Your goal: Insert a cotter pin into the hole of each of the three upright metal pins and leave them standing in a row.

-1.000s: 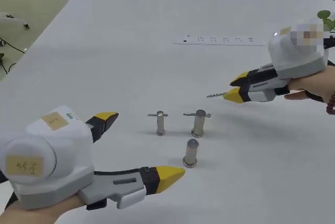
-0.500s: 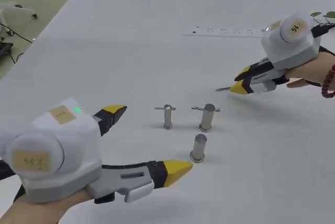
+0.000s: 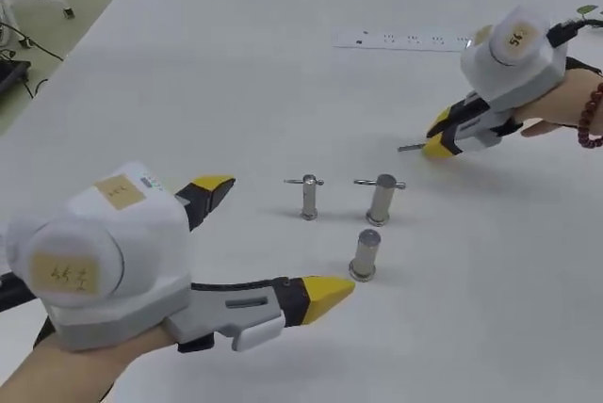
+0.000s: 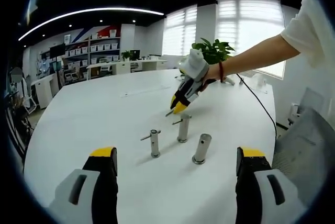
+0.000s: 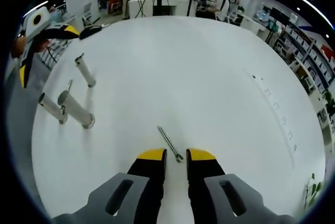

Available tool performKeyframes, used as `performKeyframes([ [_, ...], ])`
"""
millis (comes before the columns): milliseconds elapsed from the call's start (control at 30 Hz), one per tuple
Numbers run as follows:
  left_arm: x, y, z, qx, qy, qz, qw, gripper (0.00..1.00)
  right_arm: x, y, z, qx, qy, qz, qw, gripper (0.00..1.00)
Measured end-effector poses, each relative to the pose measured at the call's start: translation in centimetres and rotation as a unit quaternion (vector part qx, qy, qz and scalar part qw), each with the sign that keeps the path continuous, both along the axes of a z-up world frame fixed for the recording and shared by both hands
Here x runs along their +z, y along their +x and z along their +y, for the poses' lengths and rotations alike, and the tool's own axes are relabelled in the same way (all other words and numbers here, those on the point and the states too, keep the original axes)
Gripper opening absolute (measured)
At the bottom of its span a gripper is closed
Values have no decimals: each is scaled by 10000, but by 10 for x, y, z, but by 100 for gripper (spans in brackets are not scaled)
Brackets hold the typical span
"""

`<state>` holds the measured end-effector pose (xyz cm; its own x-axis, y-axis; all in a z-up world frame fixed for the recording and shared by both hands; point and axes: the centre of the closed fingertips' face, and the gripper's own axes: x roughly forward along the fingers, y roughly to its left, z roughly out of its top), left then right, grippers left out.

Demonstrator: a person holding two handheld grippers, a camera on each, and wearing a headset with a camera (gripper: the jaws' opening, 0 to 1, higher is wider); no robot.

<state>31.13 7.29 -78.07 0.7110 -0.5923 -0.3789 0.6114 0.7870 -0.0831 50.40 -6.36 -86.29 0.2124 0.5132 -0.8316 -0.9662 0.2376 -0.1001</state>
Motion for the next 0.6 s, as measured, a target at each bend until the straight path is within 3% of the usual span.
performKeyframes([
  [467,-2,0,2,11,33,59,10000,94,-3,-10,3,541,-393,203,9976,8],
  [600,-2,0,1,1,29,51,10000,94,-3,-11,3,550,-524,253,9968,8],
])
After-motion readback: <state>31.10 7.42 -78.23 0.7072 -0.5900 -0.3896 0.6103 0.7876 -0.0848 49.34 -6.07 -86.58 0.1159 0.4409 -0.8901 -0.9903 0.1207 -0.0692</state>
